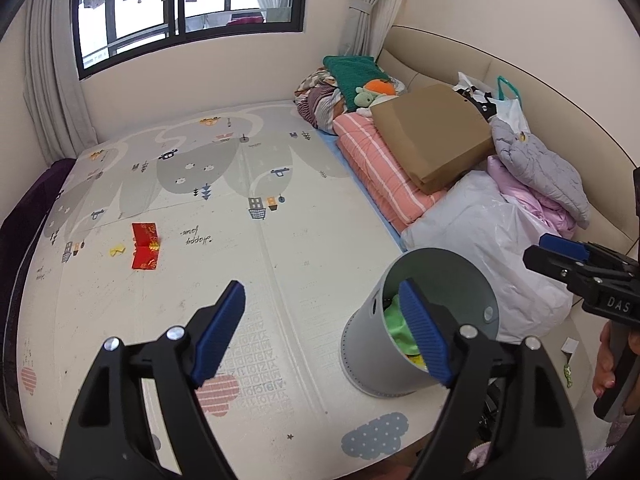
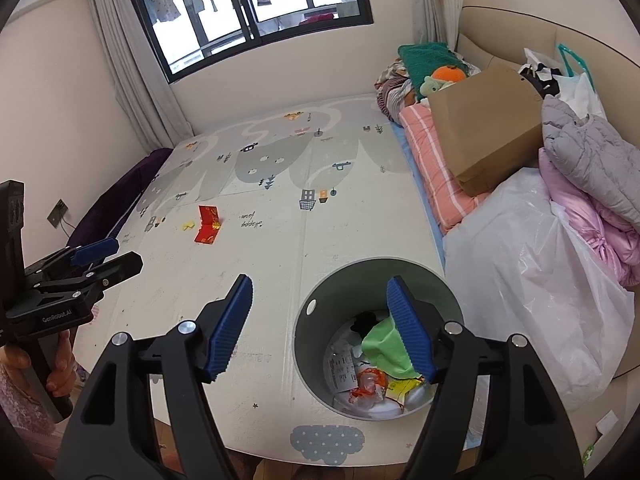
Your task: Collect trash
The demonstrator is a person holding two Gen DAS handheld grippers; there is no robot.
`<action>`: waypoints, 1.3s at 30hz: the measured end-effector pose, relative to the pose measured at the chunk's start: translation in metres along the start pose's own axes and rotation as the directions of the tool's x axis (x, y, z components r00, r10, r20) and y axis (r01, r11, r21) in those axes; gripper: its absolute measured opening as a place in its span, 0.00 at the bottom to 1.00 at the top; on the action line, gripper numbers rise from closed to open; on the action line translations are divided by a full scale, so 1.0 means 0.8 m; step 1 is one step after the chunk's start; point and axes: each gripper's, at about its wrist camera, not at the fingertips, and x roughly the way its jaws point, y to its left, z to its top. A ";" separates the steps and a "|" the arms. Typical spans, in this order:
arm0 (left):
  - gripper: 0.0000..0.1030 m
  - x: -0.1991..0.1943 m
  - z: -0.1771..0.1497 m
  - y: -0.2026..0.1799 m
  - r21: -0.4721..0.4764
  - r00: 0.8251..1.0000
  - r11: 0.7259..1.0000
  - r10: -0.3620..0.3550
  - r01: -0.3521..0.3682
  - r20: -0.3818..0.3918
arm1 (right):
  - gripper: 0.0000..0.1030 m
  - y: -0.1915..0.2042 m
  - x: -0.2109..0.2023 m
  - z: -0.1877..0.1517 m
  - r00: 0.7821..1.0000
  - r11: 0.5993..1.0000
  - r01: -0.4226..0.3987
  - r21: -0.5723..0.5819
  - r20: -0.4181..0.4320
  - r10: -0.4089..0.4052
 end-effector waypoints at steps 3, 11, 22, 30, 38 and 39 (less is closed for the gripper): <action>0.77 -0.004 -0.009 0.021 -0.036 0.999 0.999 0.034 -0.034 -0.010 | 0.65 0.018 0.017 0.004 0.999 0.999 -0.034 -0.026 -0.026 0.033; 0.77 -0.023 -0.041 0.109 -0.164 0.989 0.976 0.141 -0.146 -0.040 | 0.65 0.112 0.072 0.018 0.986 0.978 -0.148 -0.147 -0.102 0.134; 0.77 -0.033 -0.067 0.317 -0.293 0.970 0.925 0.231 -0.243 -0.076 | 0.65 0.307 0.172 0.043 0.966 0.935 -0.242 -0.258 -0.158 0.206; 0.77 -0.012 -0.045 0.488 -0.266 0.970 0.933 0.226 -0.241 -0.086 | 0.65 0.467 0.268 0.079 0.966 0.947 -0.228 -0.224 -0.175 0.191; 0.77 0.045 -0.021 0.602 -0.243 0.963 0.933 0.249 -0.267 -0.104 | 0.66 0.556 0.360 0.115 0.960 0.938 -0.247 -0.242 -0.194 0.202; 0.77 0.055 -0.019 0.611 -0.242 0.962 0.932 0.251 -0.271 -0.109 | 0.66 0.561 0.374 0.118 0.958 0.938 -0.249 -0.242 -0.202 0.202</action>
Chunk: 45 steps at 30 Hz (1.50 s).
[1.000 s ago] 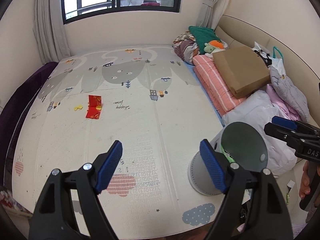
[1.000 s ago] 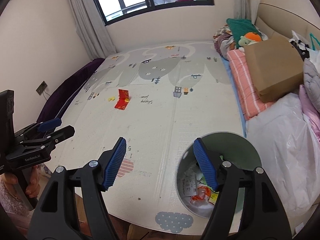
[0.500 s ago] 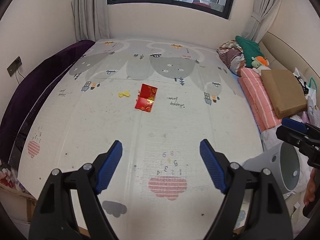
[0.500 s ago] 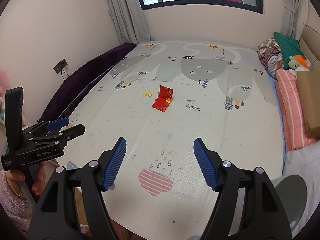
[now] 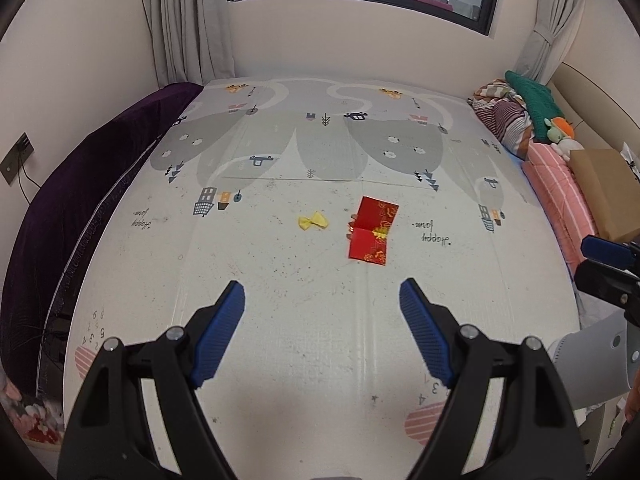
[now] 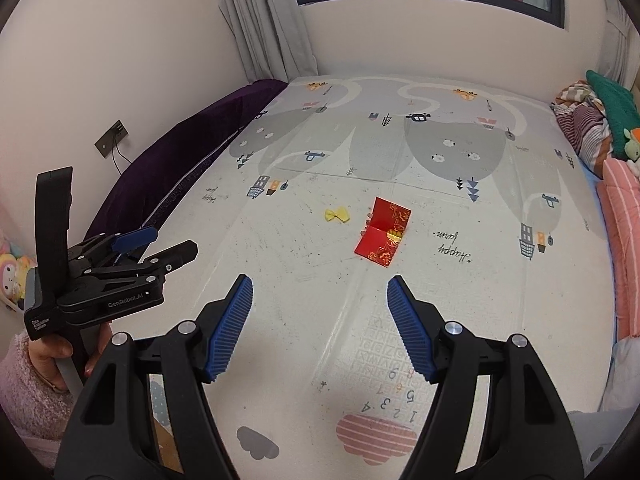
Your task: Collect trash
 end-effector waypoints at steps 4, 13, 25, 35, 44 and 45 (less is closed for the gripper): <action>0.77 0.042 0.015 0.015 -0.013 1.000 1.000 0.003 -0.003 -0.021 | 0.65 -0.009 0.052 0.018 0.999 1.000 -0.016 0.005 -0.034 0.016; 0.77 0.147 0.034 0.023 -0.014 0.996 1.000 0.014 -0.015 -0.091 | 0.65 -0.056 0.173 0.047 0.995 1.000 -0.007 0.012 -0.104 0.008; 0.77 0.287 0.064 0.024 0.035 0.994 0.999 0.007 -0.003 -0.109 | 0.66 -0.118 0.329 0.074 0.989 0.998 0.055 -0.011 -0.139 -0.056; 0.77 0.397 0.063 0.026 0.077 0.992 0.997 0.000 0.010 -0.127 | 0.65 -0.152 0.441 0.071 0.983 0.993 0.090 -0.081 -0.152 -0.102; 0.77 0.492 0.066 0.018 0.062 0.991 0.997 -0.028 0.037 -0.131 | 0.65 -0.182 0.506 0.061 0.979 0.990 0.093 -0.107 -0.169 -0.110; 0.77 0.499 0.067 0.017 0.060 0.991 0.997 -0.031 0.039 -0.128 | 0.65 -0.185 0.511 0.060 0.980 0.991 0.084 -0.108 -0.172 -0.102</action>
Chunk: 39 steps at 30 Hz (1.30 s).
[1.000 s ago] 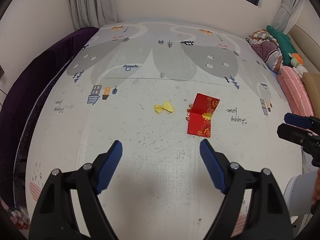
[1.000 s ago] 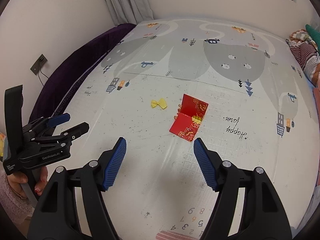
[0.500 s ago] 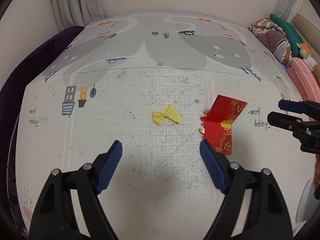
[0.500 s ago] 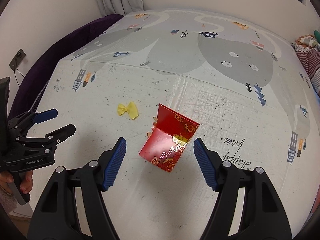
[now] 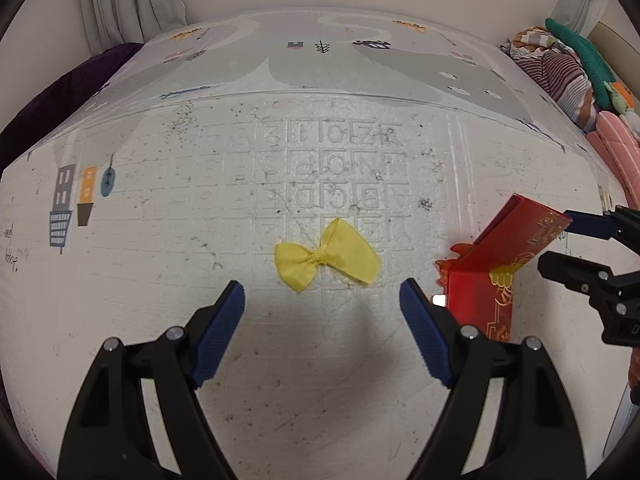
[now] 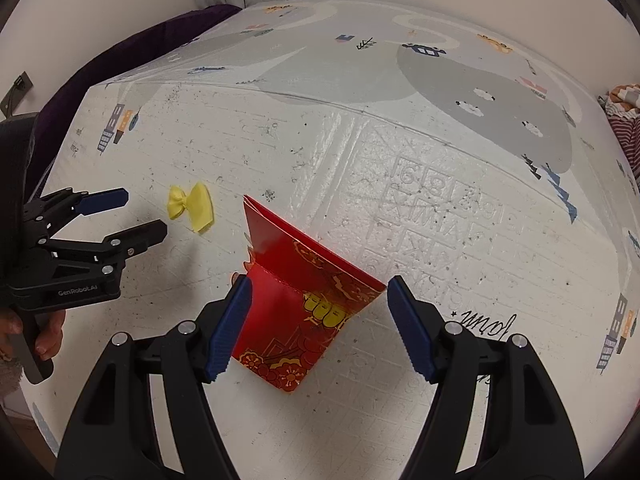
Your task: Collect trash
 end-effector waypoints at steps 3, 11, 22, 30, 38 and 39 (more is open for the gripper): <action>0.77 0.018 0.004 -0.002 0.004 1.000 1.000 -0.001 0.001 0.006 | 0.65 0.001 0.014 -0.002 1.000 1.000 -0.010 -0.024 -0.008 0.010; 0.46 0.048 0.011 -0.006 -0.014 1.000 1.000 -0.018 0.018 -0.007 | 0.26 0.007 0.040 -0.010 0.998 0.998 -0.022 -0.060 -0.052 0.019; 0.03 0.042 0.016 0.011 -0.059 0.996 0.995 -0.082 0.081 -0.017 | 0.07 0.035 0.019 -0.017 0.997 0.992 -0.071 -0.103 -0.047 0.067; 0.03 0.004 0.017 0.002 -0.009 0.999 0.999 -0.039 0.039 0.017 | 0.02 0.039 -0.013 -0.018 0.996 0.995 -0.083 -0.046 -0.018 0.082; 0.03 -0.055 0.005 0.001 0.018 0.999 1.000 0.001 -0.002 0.035 | 0.02 0.041 -0.054 -0.023 0.997 0.997 -0.076 0.017 0.002 0.076; 0.03 -0.064 0.002 0.003 0.015 0.999 1.000 0.005 -0.005 0.035 | 0.02 0.043 -0.062 -0.024 0.997 0.997 -0.075 0.025 0.006 0.075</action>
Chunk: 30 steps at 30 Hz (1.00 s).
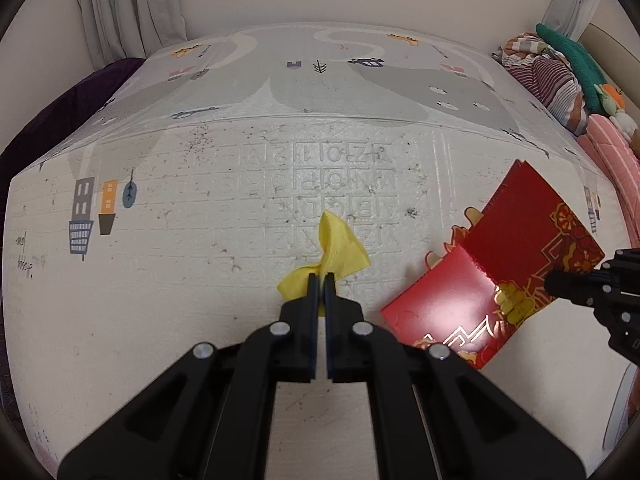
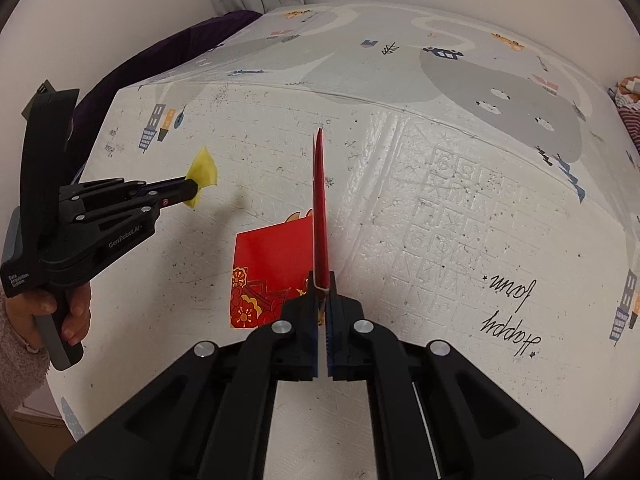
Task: Collect trash
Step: 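Carry the red envelope and yellow bow over the grey bin with both tools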
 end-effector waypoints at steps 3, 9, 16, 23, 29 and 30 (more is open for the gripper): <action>0.03 -0.030 -0.007 0.003 -0.005 1.000 1.000 0.016 -0.016 0.002 | 0.02 0.007 -0.026 -0.002 1.000 1.000 0.003 0.022 0.014 -0.003; 0.03 -0.103 -0.022 0.009 -0.030 1.000 0.999 0.023 -0.023 0.005 | 0.02 0.029 -0.085 -0.016 0.999 0.998 0.001 0.066 0.033 -0.004; 0.03 -0.194 -0.056 0.006 -0.043 1.000 0.999 0.020 -0.020 0.013 | 0.02 0.065 -0.166 -0.043 0.999 0.996 -0.003 0.086 0.050 -0.002; 0.03 -0.282 -0.093 -0.006 -0.014 1.000 1.000 0.006 -0.006 0.019 | 0.02 0.106 -0.256 -0.074 0.996 0.998 0.018 0.065 0.086 -0.023; 0.03 -0.356 -0.114 -0.018 0.007 0.998 1.000 -0.014 0.014 0.053 | 0.02 0.140 -0.327 -0.106 0.992 0.998 0.035 0.054 0.119 -0.042; 0.03 -0.368 -0.117 -0.021 0.008 0.998 1.000 -0.019 0.018 0.060 | 0.02 0.146 -0.340 -0.112 0.991 0.998 0.037 0.053 0.129 -0.044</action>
